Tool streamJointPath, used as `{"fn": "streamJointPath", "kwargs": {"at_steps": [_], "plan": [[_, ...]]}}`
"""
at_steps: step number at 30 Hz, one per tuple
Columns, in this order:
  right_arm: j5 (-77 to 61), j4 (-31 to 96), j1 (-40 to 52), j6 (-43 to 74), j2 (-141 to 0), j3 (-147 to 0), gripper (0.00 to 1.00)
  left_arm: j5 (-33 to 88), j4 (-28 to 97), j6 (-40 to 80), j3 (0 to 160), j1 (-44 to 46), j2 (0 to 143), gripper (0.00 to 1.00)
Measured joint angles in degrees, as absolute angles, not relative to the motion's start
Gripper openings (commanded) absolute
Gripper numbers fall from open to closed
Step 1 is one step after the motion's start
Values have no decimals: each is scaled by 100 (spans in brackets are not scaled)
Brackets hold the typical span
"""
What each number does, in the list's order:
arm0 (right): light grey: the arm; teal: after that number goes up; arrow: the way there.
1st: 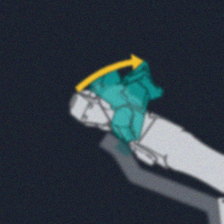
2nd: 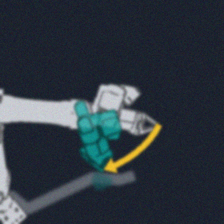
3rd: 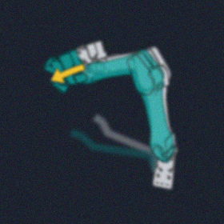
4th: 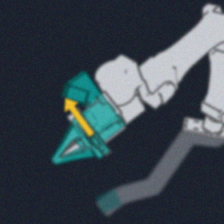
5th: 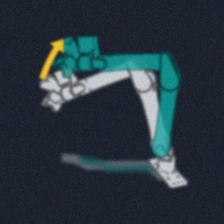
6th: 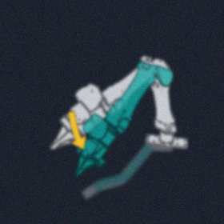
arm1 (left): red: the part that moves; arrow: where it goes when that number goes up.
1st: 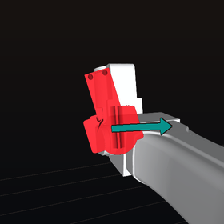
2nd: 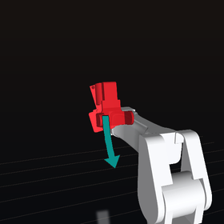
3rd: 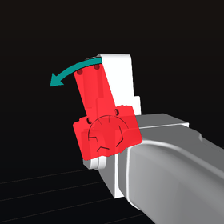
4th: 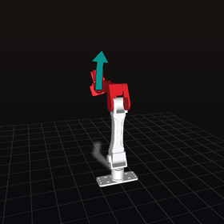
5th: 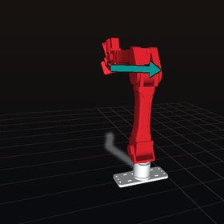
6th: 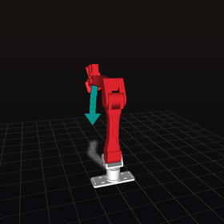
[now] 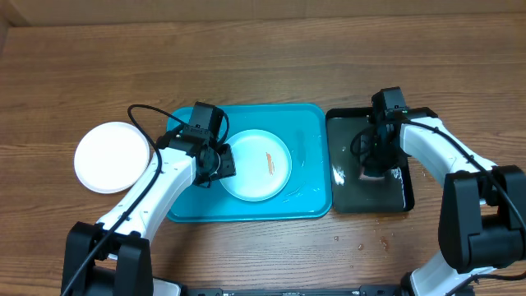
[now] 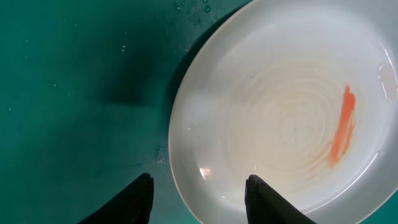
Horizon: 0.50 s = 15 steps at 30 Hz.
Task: Clean dirty plates on tray and stack at the side
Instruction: 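Lower the right gripper into the black tray onto the sponge, then grasp the green sponge with the right gripper and lift it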
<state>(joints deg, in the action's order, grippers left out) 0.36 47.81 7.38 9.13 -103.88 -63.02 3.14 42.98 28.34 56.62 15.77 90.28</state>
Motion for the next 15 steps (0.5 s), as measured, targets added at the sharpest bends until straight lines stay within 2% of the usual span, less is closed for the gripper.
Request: {"fn": "streamJointPath", "kwargs": {"at_steps": [2,6,8,11,15], "plan": [[36,4759,738,886,-10388,-6302,11,311,4276,2834,5662,1577,9028,47],[36,4788,738,923,-10388,-6309,9,311,4261,2832,5662,1577,9028,40],[40,4893,738,915,-10388,-6366,4,298,4259,2834,5662,1577,9028,39],[38,4974,738,921,-10388,-6471,4,228,4259,2840,5662,1577,9030,35],[36,4982,738,921,-10388,-6512,4,161,4259,2834,5662,1577,9126,35]]}}
